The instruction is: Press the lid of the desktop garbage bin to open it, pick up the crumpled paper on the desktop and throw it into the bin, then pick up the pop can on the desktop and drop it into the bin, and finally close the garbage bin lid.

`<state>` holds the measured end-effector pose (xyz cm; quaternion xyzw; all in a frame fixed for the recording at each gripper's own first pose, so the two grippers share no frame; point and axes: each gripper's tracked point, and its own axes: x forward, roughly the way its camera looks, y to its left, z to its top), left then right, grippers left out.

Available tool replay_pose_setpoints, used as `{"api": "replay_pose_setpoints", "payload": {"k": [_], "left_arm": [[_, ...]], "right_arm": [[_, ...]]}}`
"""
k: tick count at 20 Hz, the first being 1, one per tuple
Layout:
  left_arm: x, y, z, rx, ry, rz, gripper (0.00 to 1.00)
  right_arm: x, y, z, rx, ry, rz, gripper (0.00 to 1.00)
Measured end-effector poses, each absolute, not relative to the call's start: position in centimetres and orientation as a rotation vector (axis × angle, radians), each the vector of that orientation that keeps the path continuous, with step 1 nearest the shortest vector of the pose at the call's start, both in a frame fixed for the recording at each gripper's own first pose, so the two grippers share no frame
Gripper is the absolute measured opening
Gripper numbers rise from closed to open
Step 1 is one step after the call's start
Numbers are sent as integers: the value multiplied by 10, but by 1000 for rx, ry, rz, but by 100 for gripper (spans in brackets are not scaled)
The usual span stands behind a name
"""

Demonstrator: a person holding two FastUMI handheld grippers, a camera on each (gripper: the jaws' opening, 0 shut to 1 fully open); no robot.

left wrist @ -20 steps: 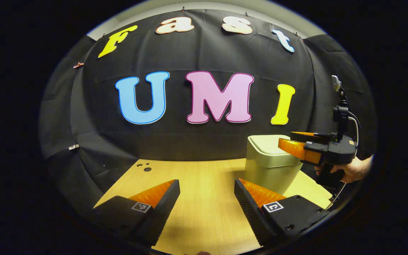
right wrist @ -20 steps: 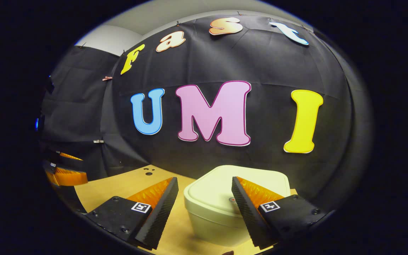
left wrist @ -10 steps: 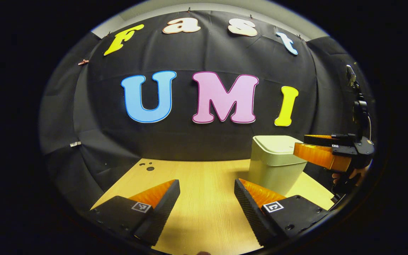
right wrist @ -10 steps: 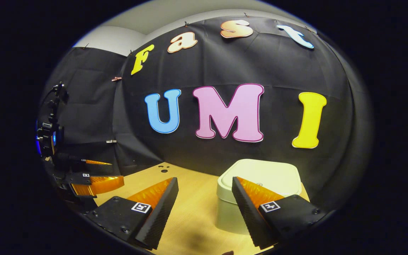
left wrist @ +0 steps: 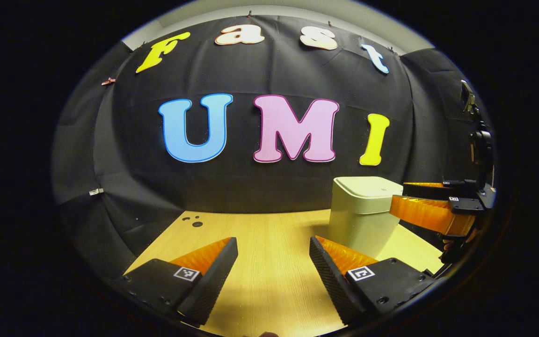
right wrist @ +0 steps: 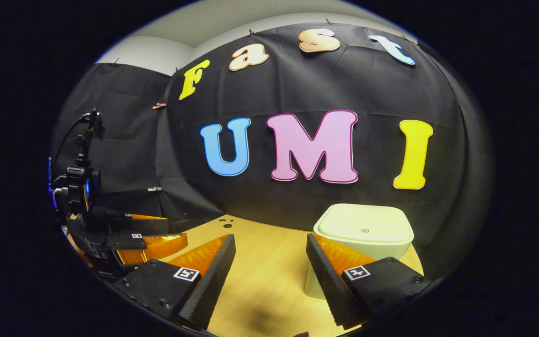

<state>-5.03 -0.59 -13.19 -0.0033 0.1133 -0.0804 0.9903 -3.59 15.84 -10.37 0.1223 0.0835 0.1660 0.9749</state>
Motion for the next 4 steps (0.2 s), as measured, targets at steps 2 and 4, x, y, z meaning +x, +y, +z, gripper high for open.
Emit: {"api": "replay_pose_setpoints", "payload": {"k": [2,4], "left_arm": [[-51,-7,-131,-9,226,-154,99],[-52,-9,-128,-4,223,-141,99]], "right_arm": [[-37,156,-102,246,159,346,95],[-39,151,-101,248,152,359,96]]}}
